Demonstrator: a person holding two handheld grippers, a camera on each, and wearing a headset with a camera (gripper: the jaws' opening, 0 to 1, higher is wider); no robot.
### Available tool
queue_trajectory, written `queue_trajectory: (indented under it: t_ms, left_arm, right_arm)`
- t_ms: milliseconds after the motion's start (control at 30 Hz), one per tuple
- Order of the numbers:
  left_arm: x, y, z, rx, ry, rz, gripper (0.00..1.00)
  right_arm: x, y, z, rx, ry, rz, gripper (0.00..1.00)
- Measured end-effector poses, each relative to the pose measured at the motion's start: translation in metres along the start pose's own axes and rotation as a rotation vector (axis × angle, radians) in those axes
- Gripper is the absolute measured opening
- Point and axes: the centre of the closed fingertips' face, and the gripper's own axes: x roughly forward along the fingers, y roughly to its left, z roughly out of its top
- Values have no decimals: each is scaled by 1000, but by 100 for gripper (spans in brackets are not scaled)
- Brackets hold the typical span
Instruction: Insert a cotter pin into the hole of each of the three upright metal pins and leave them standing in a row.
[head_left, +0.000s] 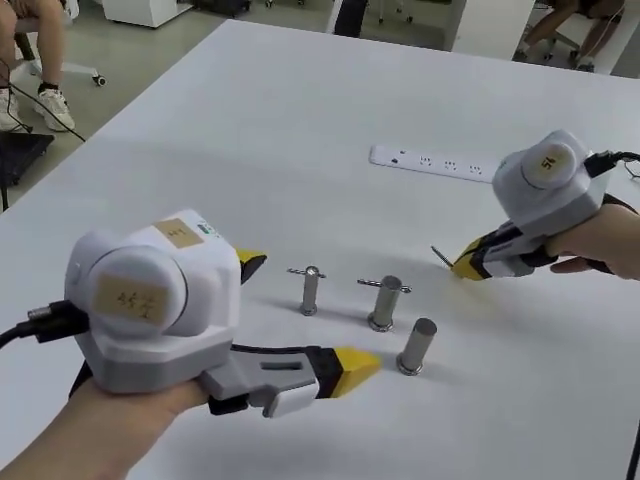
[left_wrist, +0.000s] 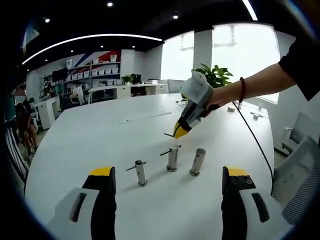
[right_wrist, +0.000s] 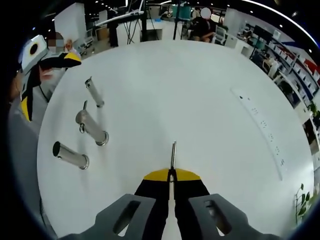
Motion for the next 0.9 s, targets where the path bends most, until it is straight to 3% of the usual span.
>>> queue_trajectory:
  t_ms: [333,600,767,900]
  left_arm:
    - [-1,-8,-1,-7,12,-34,73]
    - [3,-12,6,-12,4,-70,64]
    - [7,-14,15,-57,-14,-107,56]
    - [9,-16,16,-87,7,-136,48]
  right_arm:
    - [-31,26,17,-67,-73,-9,0]
    - [-52,46,34,-133,-137,-3,0]
    - [-63,62,42,-176,-174,4,0]
    - [-69,73,46,-203,-186,10,0]
